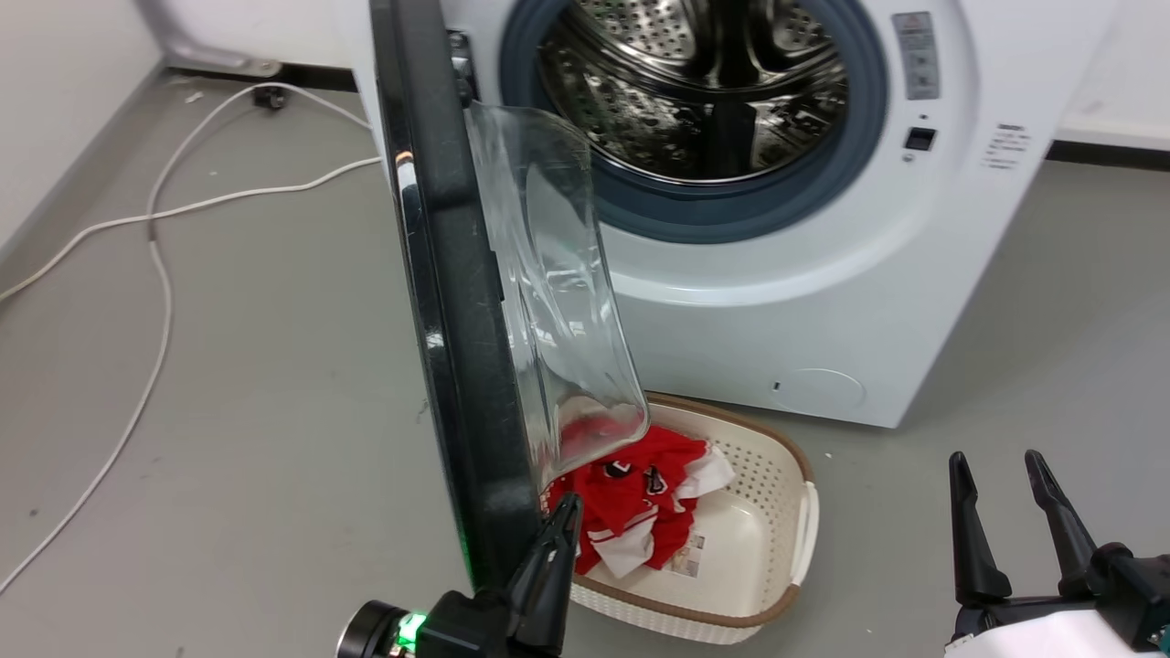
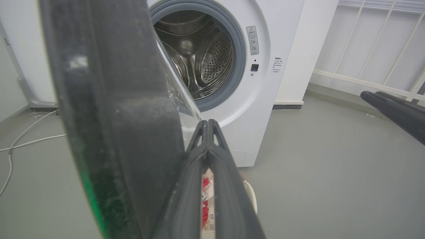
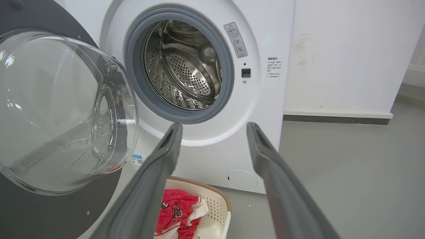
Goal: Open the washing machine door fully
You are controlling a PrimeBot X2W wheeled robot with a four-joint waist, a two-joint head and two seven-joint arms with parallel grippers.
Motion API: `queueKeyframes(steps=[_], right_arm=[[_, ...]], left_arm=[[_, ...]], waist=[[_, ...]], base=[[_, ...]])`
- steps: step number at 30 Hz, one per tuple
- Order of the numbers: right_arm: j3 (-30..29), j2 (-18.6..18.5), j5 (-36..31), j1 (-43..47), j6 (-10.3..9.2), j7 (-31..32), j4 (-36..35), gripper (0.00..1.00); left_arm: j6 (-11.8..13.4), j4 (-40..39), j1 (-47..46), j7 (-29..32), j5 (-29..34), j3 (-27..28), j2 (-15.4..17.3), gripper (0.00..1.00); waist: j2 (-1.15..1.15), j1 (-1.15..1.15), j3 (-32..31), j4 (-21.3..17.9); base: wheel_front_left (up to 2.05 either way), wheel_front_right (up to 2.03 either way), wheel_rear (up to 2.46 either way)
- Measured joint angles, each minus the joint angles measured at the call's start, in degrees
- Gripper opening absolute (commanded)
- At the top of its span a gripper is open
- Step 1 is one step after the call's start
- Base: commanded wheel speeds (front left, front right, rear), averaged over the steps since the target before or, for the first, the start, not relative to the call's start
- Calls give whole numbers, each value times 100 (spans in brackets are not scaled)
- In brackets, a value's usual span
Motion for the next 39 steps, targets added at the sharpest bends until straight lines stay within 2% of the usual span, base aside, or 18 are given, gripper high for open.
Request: queueKeyframes(steps=[9, 15, 39], right_arm=[[7, 1, 23, 7, 0, -26, 18, 100], [7, 1, 20, 4, 0, -23, 5, 100], [-37, 1, -68, -116, 0, 126, -162, 100]], left_arm=[[189, -71, 48, -2, -89, 401, 234, 0], [274, 1, 28, -112, -272, 771, 372, 0], [367, 977, -604, -575, -1159, 2752, 1170, 0]], waist=[[0, 0, -27, 607], [0, 0, -23, 804], [0, 0, 391, 626]], base=[[0, 0, 0], [0, 0, 0], [0, 0, 0]])
